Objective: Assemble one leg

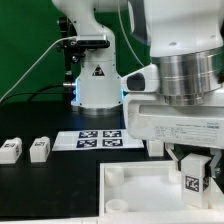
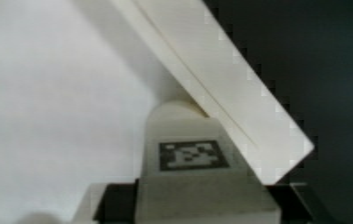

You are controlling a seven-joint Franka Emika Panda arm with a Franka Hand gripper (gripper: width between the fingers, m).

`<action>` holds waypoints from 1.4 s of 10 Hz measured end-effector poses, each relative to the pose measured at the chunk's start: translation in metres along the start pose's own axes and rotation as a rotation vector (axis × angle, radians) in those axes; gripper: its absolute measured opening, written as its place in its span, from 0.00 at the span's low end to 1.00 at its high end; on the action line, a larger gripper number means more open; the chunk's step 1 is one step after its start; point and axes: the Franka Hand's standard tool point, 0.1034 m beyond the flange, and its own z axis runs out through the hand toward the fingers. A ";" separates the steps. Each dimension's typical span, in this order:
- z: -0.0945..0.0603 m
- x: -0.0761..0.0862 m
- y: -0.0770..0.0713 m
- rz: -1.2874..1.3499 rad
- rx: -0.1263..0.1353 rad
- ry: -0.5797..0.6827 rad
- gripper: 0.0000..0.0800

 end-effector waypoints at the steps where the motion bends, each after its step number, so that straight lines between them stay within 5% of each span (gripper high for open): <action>1: 0.001 -0.001 0.000 0.201 0.015 -0.005 0.38; 5: 0.001 -0.002 -0.001 0.326 0.026 -0.018 0.38; 6: 0.002 -0.002 -0.001 0.309 0.024 -0.018 0.60; 7: 0.001 -0.004 0.000 0.159 0.008 -0.029 0.74; 9: 0.000 -0.005 -0.001 -0.220 -0.001 -0.023 0.80; 12: 0.001 -0.009 -0.001 -0.558 -0.020 -0.021 0.81; 14: -0.002 -0.006 -0.001 -0.869 -0.072 -0.024 0.81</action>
Offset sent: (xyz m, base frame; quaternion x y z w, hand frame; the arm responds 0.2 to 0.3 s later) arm 0.0000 0.0000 0.0000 0.0000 0.0000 0.0899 0.9960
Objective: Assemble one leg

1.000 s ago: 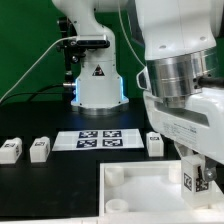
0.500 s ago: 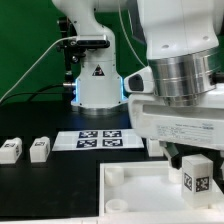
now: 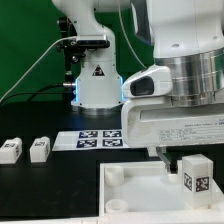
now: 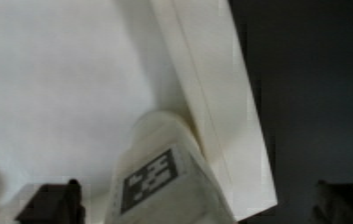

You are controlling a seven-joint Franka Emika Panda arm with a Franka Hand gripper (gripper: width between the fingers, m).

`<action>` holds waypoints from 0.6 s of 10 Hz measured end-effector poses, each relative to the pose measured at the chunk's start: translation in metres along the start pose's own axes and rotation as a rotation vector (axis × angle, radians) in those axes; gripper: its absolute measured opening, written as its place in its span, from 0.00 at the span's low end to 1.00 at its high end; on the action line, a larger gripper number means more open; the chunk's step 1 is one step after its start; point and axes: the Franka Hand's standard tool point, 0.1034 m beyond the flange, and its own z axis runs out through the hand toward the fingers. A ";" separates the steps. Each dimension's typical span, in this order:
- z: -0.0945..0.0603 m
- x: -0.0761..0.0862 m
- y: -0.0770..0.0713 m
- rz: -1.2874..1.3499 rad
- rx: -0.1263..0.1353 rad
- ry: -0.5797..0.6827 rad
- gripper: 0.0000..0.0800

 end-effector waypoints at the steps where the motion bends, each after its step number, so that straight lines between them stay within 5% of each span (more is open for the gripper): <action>1: -0.001 0.003 0.000 -0.159 -0.026 0.008 0.81; 4: -0.002 0.004 0.006 -0.230 -0.023 0.008 0.75; 5: -0.002 0.004 0.007 -0.228 -0.023 0.008 0.53; 6: -0.002 0.004 0.006 -0.142 -0.020 0.009 0.53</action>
Offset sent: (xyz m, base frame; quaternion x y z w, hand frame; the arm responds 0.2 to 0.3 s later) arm 0.0000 0.0000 0.0000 0.0000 0.0000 0.0899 0.9960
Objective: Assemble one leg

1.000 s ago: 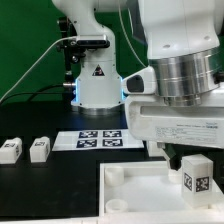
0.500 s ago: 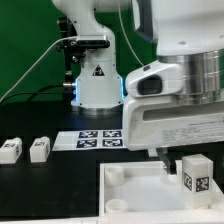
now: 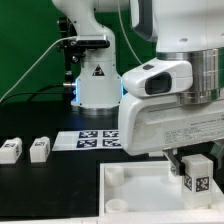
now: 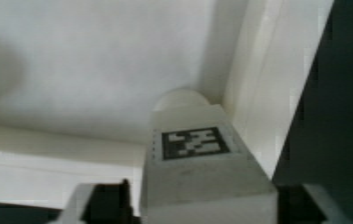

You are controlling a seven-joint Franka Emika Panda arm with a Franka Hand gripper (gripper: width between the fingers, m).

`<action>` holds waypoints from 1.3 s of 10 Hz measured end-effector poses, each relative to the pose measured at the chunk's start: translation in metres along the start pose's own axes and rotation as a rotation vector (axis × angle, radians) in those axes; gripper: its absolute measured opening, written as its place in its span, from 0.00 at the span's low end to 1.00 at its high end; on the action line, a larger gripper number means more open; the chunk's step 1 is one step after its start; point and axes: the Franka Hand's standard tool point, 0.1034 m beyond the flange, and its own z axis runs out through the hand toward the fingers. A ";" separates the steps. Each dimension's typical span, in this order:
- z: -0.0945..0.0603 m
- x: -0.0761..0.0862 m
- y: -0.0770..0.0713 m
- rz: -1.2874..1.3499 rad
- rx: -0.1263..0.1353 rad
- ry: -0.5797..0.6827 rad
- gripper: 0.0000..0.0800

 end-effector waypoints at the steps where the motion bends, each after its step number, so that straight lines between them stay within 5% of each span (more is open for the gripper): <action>1: 0.000 0.000 0.000 0.123 0.000 0.000 0.36; 7: 0.001 0.002 0.001 0.980 0.023 0.001 0.36; 10: 0.001 0.002 0.005 1.422 0.074 -0.027 0.36; 11: 0.001 0.000 0.006 1.637 0.124 -0.027 0.37; 13: 0.001 -0.001 0.004 1.678 0.132 -0.018 0.37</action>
Offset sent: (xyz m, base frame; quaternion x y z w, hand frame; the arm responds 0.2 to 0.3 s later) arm 0.0100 -0.0075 -0.0005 -0.0011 0.0117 0.3520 0.9359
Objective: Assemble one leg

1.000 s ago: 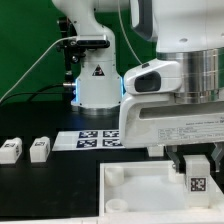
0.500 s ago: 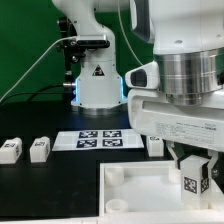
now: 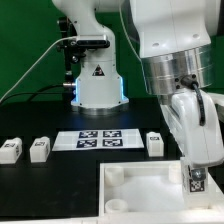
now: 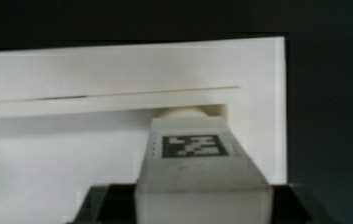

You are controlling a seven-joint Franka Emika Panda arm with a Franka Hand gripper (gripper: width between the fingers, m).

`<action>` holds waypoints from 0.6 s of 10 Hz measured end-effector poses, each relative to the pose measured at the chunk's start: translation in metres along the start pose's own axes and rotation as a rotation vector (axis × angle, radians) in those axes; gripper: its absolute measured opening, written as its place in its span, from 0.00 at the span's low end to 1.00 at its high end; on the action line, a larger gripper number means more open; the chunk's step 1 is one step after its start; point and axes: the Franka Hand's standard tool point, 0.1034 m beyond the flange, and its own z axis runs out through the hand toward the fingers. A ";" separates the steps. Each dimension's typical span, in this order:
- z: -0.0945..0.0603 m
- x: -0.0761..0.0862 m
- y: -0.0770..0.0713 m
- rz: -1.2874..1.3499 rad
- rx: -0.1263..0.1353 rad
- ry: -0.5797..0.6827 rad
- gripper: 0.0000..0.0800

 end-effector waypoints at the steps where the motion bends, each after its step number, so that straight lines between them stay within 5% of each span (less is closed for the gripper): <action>1: 0.001 0.000 0.000 -0.031 -0.001 0.000 0.37; 3: 0.003 -0.004 0.001 -0.231 -0.008 0.003 0.73; 5: 0.002 -0.009 0.004 -0.576 -0.051 -0.009 0.80; 6: 0.002 -0.010 0.004 -0.706 -0.051 -0.012 0.81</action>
Offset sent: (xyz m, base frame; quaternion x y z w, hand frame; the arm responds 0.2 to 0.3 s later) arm 0.0080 0.0091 -0.0007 -0.0492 -0.0286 -0.4604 0.8859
